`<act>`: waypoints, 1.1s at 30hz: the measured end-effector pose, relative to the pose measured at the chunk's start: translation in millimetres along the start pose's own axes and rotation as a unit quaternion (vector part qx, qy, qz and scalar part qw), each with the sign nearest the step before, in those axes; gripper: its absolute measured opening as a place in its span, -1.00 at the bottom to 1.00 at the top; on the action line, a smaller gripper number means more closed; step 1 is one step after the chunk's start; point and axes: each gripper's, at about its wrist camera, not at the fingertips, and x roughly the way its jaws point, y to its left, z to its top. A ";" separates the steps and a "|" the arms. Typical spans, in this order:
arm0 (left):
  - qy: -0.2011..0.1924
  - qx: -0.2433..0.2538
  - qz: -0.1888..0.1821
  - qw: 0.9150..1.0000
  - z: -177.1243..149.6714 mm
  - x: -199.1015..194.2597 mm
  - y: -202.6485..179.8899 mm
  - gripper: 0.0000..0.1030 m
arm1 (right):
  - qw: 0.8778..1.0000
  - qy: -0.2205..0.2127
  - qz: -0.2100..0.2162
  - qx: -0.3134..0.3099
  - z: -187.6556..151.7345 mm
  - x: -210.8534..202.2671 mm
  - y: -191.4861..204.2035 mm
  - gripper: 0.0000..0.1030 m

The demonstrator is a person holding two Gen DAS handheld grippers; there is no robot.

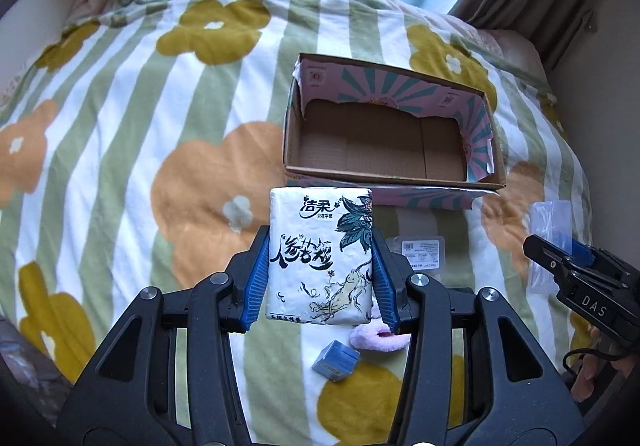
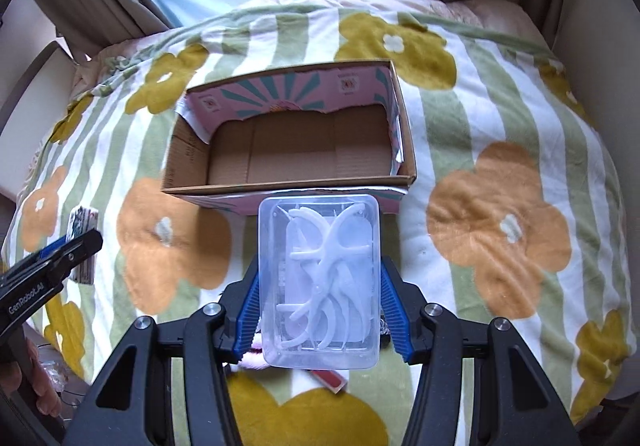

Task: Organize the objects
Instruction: 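Carry the tissue pack with the left tool while the right tool carries the clip case into the box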

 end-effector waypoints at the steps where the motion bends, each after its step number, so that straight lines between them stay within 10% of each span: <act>1: -0.002 0.006 0.002 1.000 1.6 -6.7 -1.8 -0.18 | 1.000 -0.002 0.000 -0.003 -0.2 -8.2 3.5 -0.03; 20: 0.006 0.063 -0.020 0.998 34.0 -8.8 -13.2 -0.18 | 0.999 -0.018 -0.023 0.019 13.5 -46.4 17.3 -0.03; 33: 0.014 0.090 -0.048 0.995 121.4 47.2 -31.8 -0.18 | 0.998 -0.035 -0.033 0.026 95.7 -10.9 1.3 -0.03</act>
